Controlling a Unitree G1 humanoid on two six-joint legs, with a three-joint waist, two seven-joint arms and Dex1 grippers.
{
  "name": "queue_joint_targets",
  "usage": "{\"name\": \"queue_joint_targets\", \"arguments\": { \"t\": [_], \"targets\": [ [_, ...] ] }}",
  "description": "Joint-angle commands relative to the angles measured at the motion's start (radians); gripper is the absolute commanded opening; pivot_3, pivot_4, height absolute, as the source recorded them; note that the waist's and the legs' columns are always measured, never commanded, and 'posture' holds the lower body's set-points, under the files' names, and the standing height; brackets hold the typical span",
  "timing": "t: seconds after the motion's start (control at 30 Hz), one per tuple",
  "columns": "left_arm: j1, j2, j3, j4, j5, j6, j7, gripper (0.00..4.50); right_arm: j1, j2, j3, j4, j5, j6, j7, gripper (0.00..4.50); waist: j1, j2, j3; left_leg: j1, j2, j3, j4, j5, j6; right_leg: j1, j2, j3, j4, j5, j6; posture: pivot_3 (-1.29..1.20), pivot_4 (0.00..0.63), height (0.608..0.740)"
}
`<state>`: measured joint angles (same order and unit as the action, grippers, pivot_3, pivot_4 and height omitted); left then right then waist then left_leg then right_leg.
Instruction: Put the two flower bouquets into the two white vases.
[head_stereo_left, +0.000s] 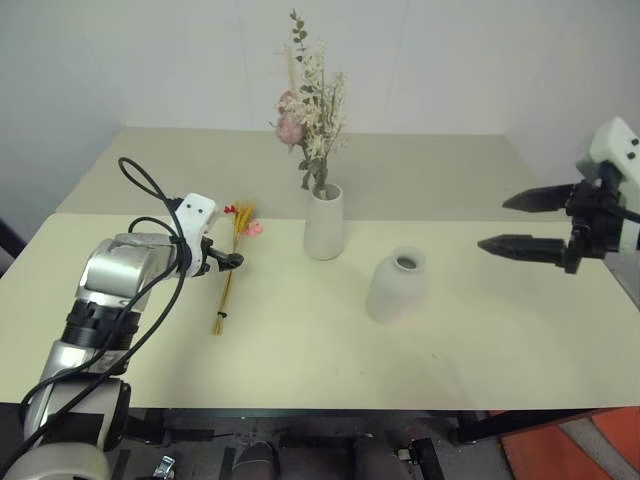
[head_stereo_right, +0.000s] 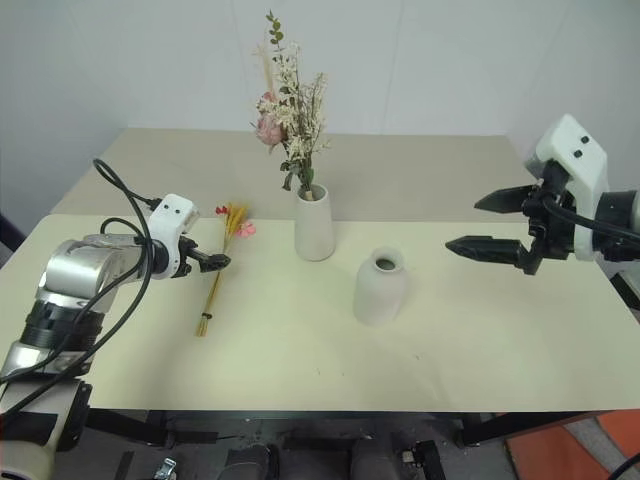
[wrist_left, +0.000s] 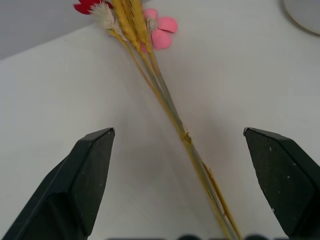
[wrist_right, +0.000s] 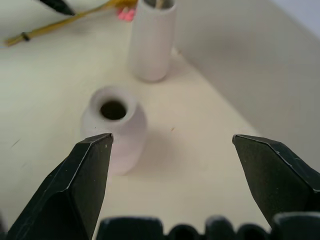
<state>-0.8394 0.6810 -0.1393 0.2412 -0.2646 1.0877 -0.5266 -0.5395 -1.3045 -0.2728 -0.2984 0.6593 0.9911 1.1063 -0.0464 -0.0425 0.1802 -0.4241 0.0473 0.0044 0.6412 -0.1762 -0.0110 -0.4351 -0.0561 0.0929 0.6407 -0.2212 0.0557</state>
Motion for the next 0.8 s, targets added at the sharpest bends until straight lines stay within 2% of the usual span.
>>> {"name": "queue_joint_targets", "arguments": {
  "t": [0.03,0.2,0.23,0.33,0.67,0.8],
  "targets": [
    [-0.068,-0.019,-0.036,0.122,0.054,-0.038,-0.026,4.5,0.031,-0.041,-0.086,-0.047,0.034,0.038,0.012,4.47,0.0,0.0,0.0,0.0,0.0,0.0,0.0,0.0,0.0,0.0,0.0,0.0,0.0,0.0,0.0,0.0,0.15,0.74],
    [-0.118,-0.055,-0.116,0.259,0.099,-0.084,-0.124,4.5,0.089,-0.065,-0.142,-0.074,0.049,0.088,0.001,4.47,0.005,0.0,0.0,-0.001,-0.001,0.0,0.0,0.0,0.0,-0.001,0.0,0.0,0.0,0.0,0.0,0.0,0.15,0.74],
    [-0.123,-0.066,-0.119,0.283,0.105,-0.097,-0.134,4.11,0.099,-0.066,-0.15,-0.077,0.047,0.09,0.001,4.5,0.006,0.0,0.0,-0.001,-0.001,0.0,0.0,0.0,0.0,-0.001,-0.001,0.0,0.0,0.0,0.0,0.0,0.15,0.74],
    [-0.142,-0.094,-0.111,0.335,0.131,-0.124,-0.136,3.35,0.113,-0.06,-0.168,-0.083,0.045,0.093,-0.015,4.5,0.01,0.0,0.0,-0.001,-0.002,0.0,0.001,0.0,0.0,0.0,-0.002,0.0,0.0,0.0,0.001,0.0,0.15,0.74],
    [-0.162,-0.131,-0.086,0.417,0.173,-0.157,-0.15,0.15,0.149,-0.045,-0.175,-0.111,0.05,0.08,-0.035,4.5,0.01,0.0,0.0,-0.001,-0.002,0.0,0.002,0.0,0.0,0.001,-0.002,0.0,0.0,0.0,0.002,0.0,0.15,0.74],
    [-0.141,-0.135,-0.054,0.393,0.182,-0.161,-0.105,0.03,0.159,-0.041,-0.183,-0.11,0.048,0.074,-0.036,4.5,0.009,0.0,0.0,0.0,-0.002,0.0,0.002,0.0,0.0,0.001,-0.002,0.0,0.001,0.0,0.002,0.0,0.15,0.74]
  ]
}}
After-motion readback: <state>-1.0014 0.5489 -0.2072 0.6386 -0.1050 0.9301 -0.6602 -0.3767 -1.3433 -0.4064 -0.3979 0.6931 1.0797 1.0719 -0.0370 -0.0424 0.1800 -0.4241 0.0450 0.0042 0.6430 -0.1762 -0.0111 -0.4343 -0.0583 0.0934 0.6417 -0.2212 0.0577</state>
